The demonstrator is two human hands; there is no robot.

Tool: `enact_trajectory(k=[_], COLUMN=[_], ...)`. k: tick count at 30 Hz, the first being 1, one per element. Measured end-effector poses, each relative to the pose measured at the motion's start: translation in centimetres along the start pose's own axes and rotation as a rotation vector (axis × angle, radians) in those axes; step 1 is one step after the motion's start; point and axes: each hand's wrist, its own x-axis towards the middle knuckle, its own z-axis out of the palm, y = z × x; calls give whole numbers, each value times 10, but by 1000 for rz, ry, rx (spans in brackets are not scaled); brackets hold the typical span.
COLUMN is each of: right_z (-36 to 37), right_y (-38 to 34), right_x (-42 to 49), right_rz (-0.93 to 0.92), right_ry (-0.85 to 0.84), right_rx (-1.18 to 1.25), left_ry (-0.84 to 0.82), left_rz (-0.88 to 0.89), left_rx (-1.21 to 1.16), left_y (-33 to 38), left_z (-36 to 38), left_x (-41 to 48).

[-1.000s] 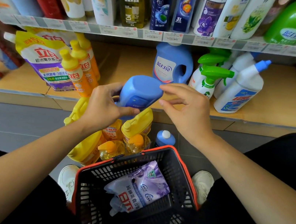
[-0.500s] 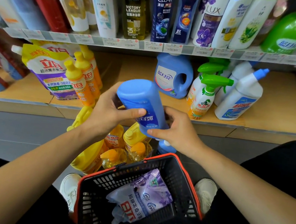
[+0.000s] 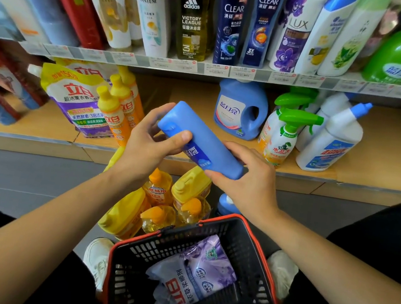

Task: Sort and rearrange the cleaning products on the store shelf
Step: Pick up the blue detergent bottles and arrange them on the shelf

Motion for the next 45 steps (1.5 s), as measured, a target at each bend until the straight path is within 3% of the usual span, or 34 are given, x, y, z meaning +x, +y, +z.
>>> enact_trajectory(k=[4, 9, 12, 17, 20, 23, 25, 29, 32, 37, 41, 45], right_z=[-1, 1, 1, -2, -6, -6, -4, -7, -12, -20, -20, -23], right_y=[4, 12, 14, 15, 11, 9, 10, 4, 6, 8, 11, 17], right_x=[4, 9, 12, 15, 15, 11, 7, 9, 18, 28, 30, 33], right_rz=[159, 445, 543, 528, 476, 291, 228, 513, 646, 713, 708, 637], right_ry=[-133, -147, -80, -55, -219, -411, -446, -314, -257, -257, -276, -165], right_rx=[306, 573, 611, 581, 570, 250, 157, 630, 806, 881, 885, 759], left_ry=[-13, -82, -138, -145, -54, 100, 159, 173, 54, -62, -8, 15], left_rz=[76, 108, 82, 84, 72, 48, 44, 15, -16, -49, -54, -75], left_rx=[102, 118, 79, 141, 140, 204, 263, 236, 118, 43, 22, 50], left_y=[-4, -2, -2, -3, -2, -1, -2, -5, -6, -9, -10, -15], left_z=[0, -4, -8, -12, -11, -9, -7, -10, -17, -19, -16, -12], left_x=[0, 2, 5, 9, 9, 10, 10, 11, 14, 14, 13, 12])
